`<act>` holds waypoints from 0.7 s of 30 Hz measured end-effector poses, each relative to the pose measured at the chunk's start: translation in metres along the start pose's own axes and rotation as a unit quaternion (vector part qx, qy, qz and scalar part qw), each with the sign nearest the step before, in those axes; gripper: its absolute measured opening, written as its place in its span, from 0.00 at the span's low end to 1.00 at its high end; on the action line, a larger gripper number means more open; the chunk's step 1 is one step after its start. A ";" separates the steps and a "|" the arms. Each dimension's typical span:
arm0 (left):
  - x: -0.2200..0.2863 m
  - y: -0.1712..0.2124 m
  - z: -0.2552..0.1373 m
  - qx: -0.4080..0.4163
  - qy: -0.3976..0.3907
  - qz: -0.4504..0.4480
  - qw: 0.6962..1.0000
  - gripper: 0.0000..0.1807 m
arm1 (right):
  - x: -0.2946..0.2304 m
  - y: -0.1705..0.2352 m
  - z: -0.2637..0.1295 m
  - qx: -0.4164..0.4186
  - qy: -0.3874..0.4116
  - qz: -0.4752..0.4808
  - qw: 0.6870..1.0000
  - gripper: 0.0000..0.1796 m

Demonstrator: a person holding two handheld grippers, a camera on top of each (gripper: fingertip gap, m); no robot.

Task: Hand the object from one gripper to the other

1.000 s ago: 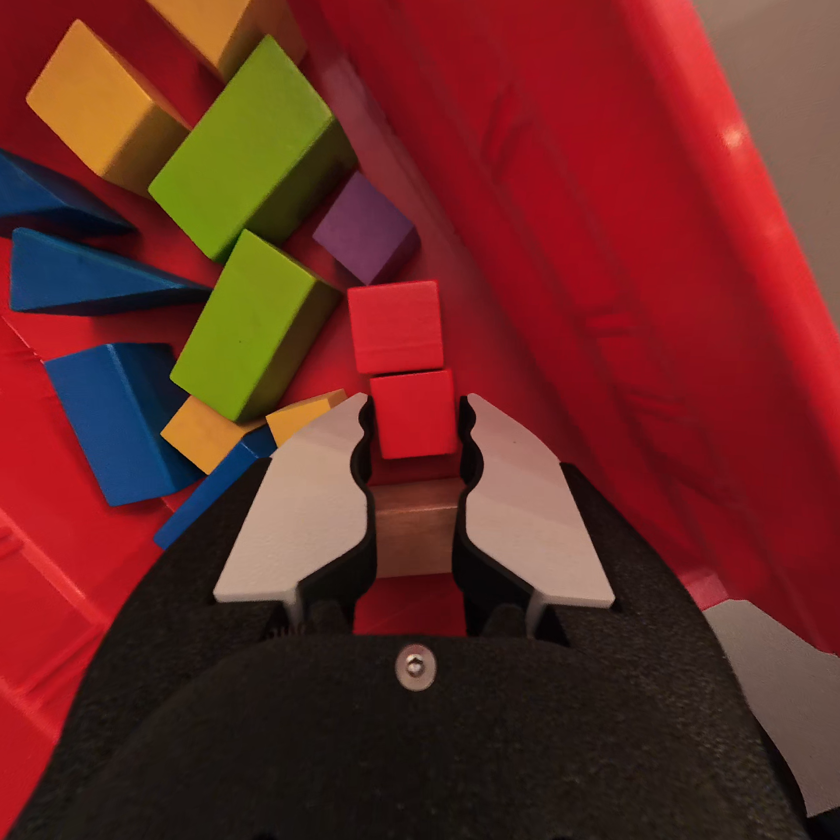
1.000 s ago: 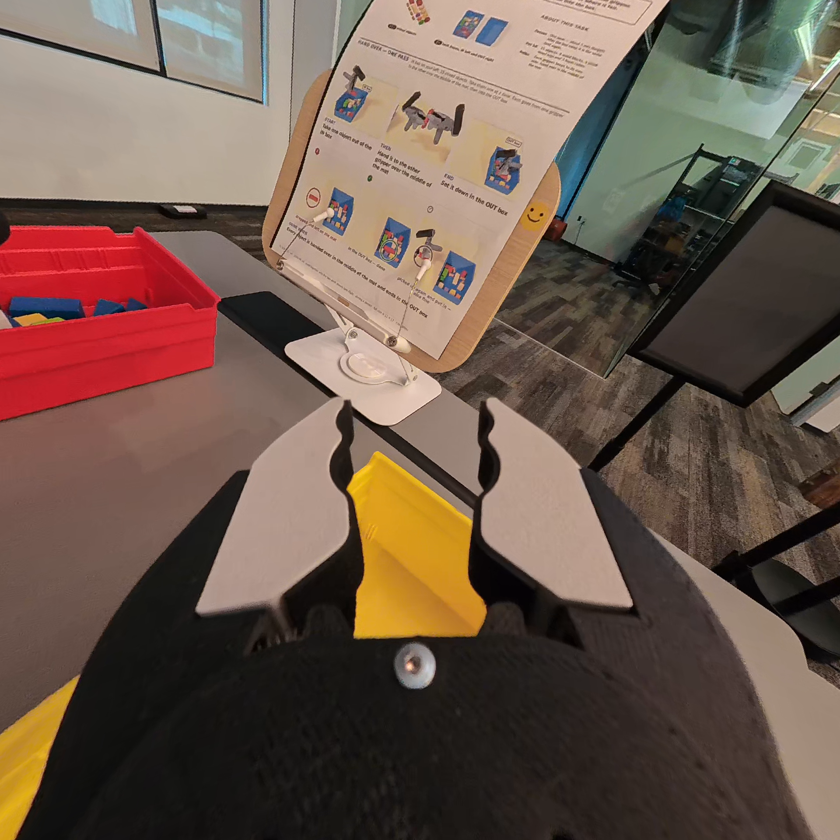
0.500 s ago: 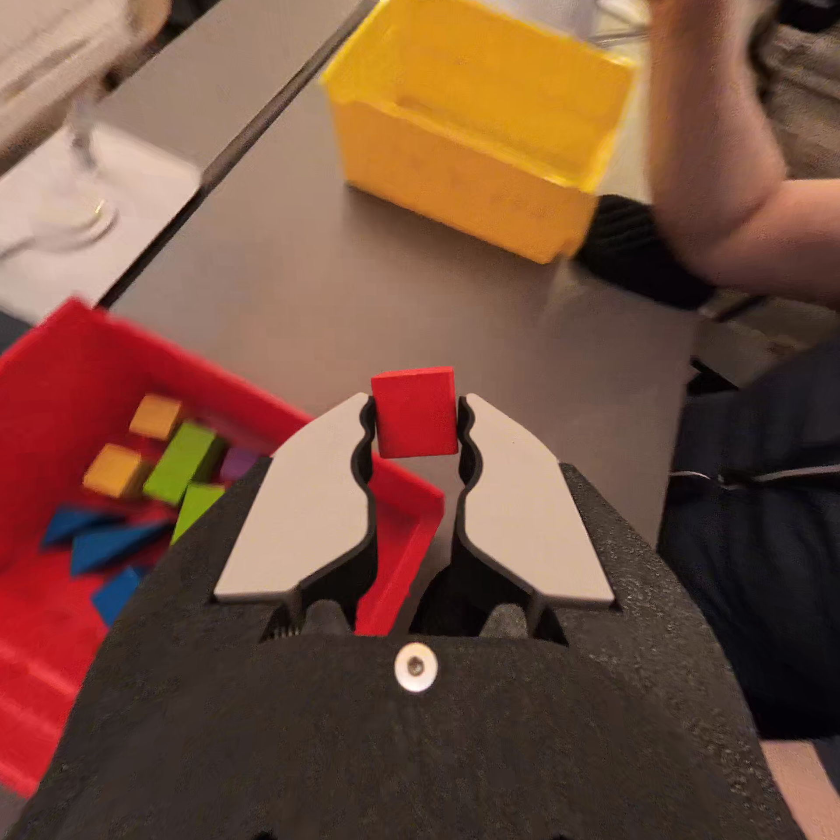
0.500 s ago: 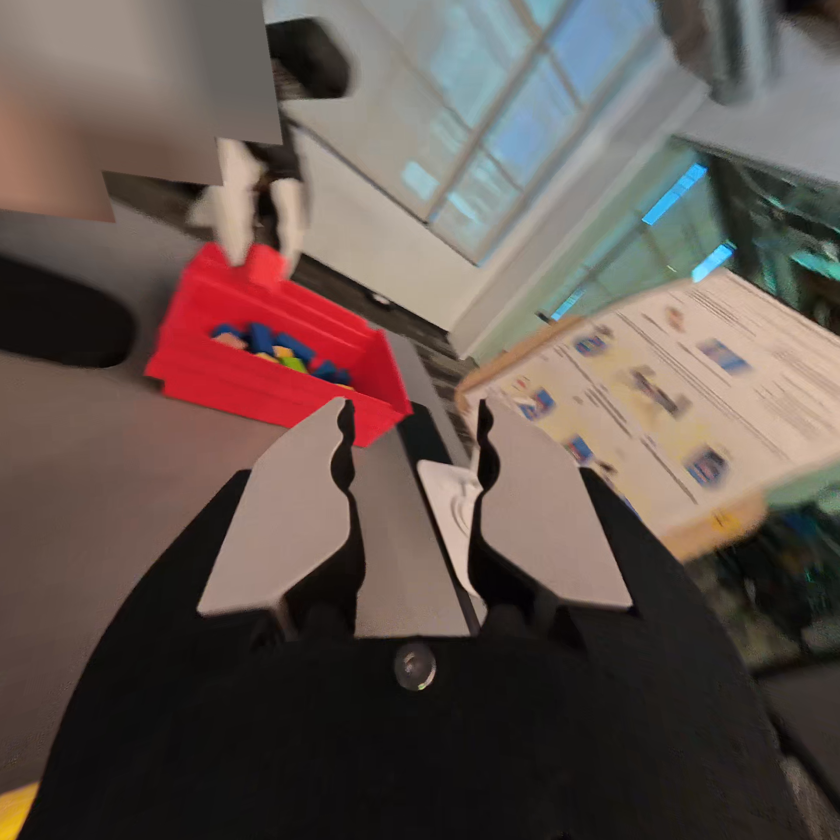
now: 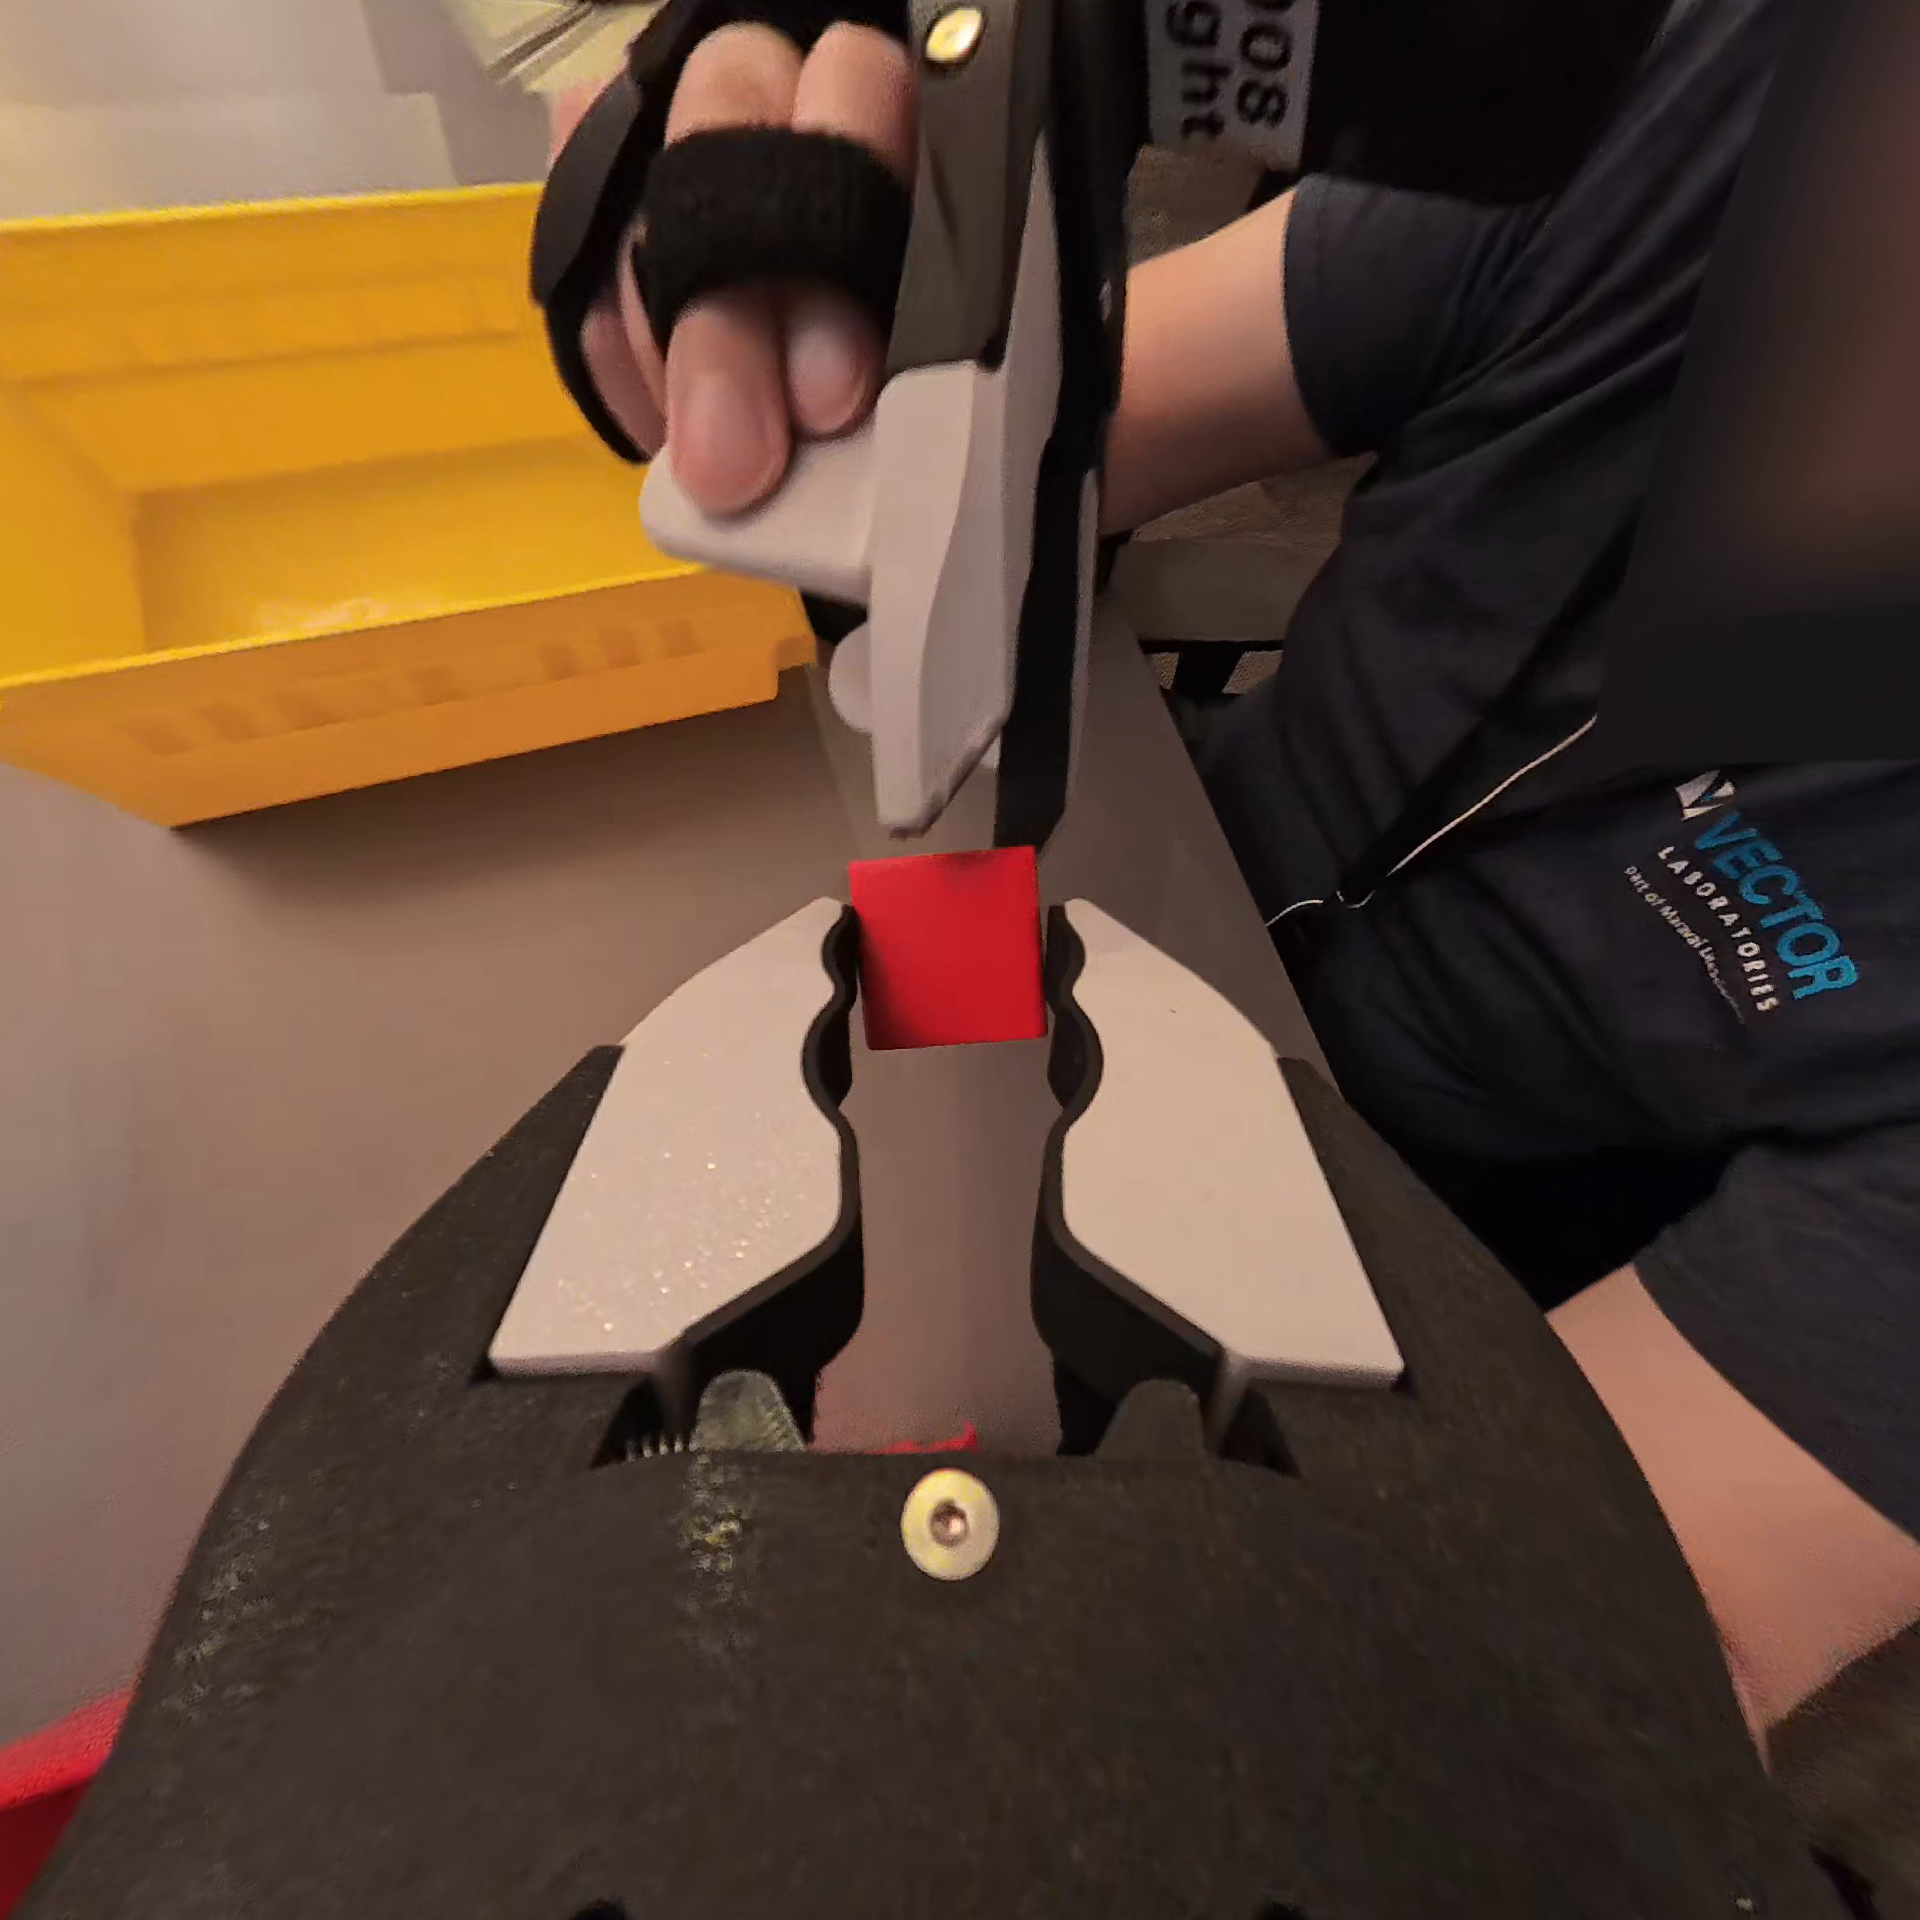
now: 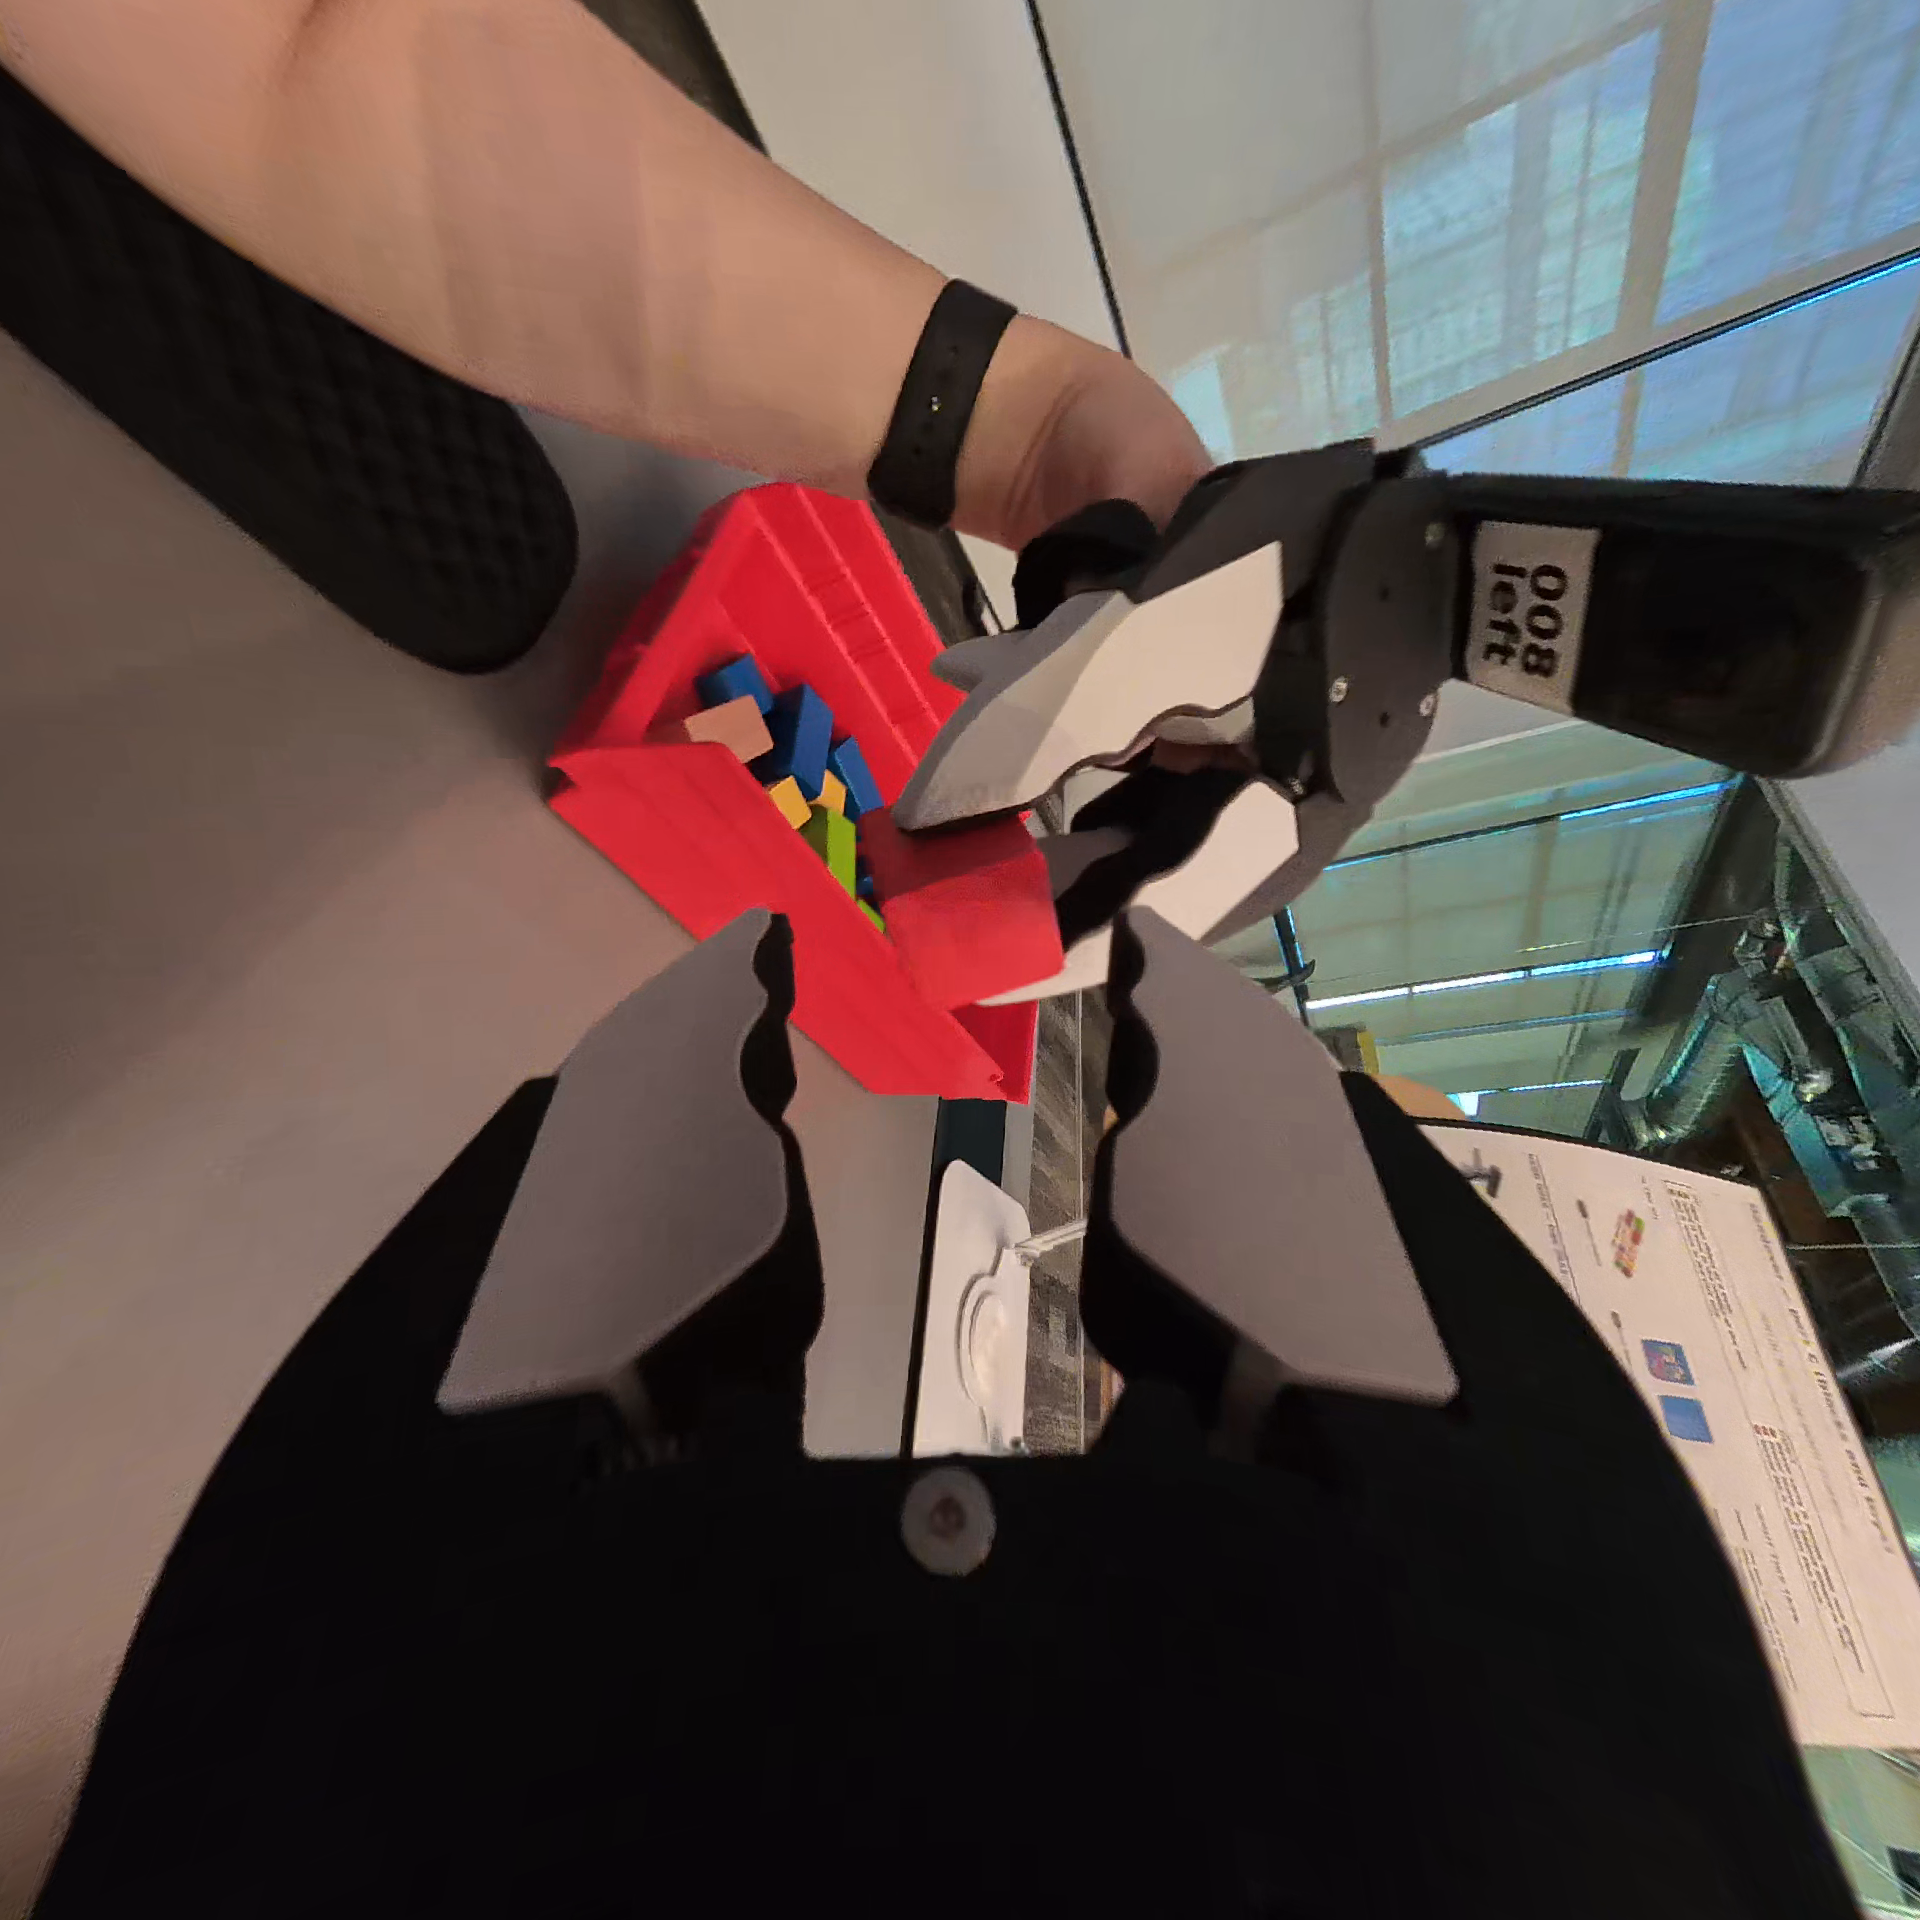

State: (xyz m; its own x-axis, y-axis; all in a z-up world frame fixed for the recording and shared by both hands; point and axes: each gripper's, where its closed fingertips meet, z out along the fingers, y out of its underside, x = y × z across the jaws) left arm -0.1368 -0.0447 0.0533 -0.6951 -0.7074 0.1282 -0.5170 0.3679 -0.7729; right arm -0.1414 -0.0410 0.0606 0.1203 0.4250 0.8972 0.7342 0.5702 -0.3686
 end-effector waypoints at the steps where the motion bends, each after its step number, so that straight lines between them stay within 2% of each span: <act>1: 0.001 0.000 0.002 0.007 0.005 0.005 1.000 0.19 | -0.002 0.002 0.002 -0.005 -0.002 -0.007 1.000 0.32; 10: -0.001 0.014 0.016 0.002 0.041 -0.003 0.999 0.19 | -0.018 0.010 0.018 -0.037 -0.017 -0.046 0.998 0.21; 15: -0.002 0.016 0.020 0.010 0.053 -0.002 0.999 0.19 | -0.024 0.014 0.019 -0.059 -0.030 -0.053 0.996 0.20; 18: -0.008 0.006 0.007 0.043 0.014 0.015 0.999 0.19 | -0.018 0.018 0.010 -0.069 -0.029 -0.041 0.996 0.19; 21: -0.012 -0.015 -0.024 0.118 -0.055 0.049 0.990 0.21 | 0.009 0.042 -0.020 -0.098 -0.004 0.009 0.995 0.19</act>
State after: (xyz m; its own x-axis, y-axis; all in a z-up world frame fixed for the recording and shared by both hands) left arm -0.1326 -0.0271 0.0785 -0.6713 -0.7410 -0.0130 -0.3088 0.2957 -0.9040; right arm -0.0967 -0.0275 0.0578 0.1293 0.4406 0.8884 0.8479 0.4154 -0.3294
